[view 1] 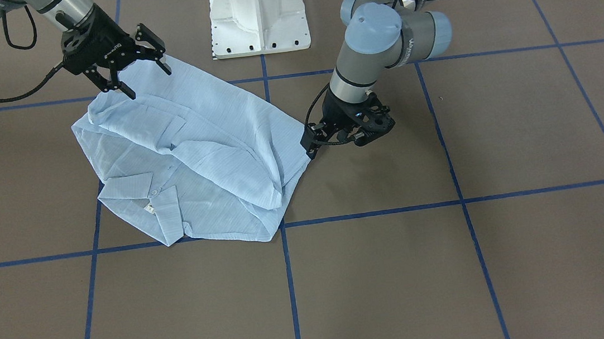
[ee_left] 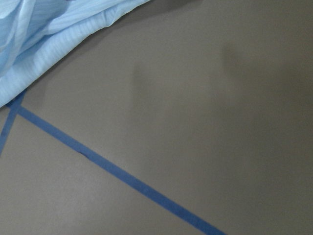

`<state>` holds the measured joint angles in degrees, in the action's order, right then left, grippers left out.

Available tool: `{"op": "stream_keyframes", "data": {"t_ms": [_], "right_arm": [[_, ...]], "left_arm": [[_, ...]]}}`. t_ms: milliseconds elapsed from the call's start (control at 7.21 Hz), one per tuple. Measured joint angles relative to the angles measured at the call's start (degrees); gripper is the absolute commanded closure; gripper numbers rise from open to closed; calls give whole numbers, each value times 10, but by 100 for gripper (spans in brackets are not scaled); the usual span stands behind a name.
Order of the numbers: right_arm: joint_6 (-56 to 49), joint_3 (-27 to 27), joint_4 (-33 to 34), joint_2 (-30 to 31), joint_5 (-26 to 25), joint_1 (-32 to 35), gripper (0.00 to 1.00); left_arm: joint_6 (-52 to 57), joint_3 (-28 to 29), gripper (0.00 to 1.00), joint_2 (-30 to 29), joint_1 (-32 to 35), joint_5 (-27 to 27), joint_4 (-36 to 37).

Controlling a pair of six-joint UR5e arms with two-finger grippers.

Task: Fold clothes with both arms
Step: 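Grasp the shirt's other side edge with the left gripper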

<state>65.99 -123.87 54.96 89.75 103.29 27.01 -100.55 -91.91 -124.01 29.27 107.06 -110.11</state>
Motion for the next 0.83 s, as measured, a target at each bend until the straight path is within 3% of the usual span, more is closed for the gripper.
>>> {"op": "stream_keyframes", "data": {"t_ms": [416,555,832], "right_arm": [[1,4,0,-3,0,1,0],[2,4,0,-3,0,1,0],[3,4,0,-3,0,1,0]], "left_arm": [[0,0,30,4,-21,-6,8],[0,0,39,4,-23,-6,8],[2,1,77,5,-25,-6,9]]}}
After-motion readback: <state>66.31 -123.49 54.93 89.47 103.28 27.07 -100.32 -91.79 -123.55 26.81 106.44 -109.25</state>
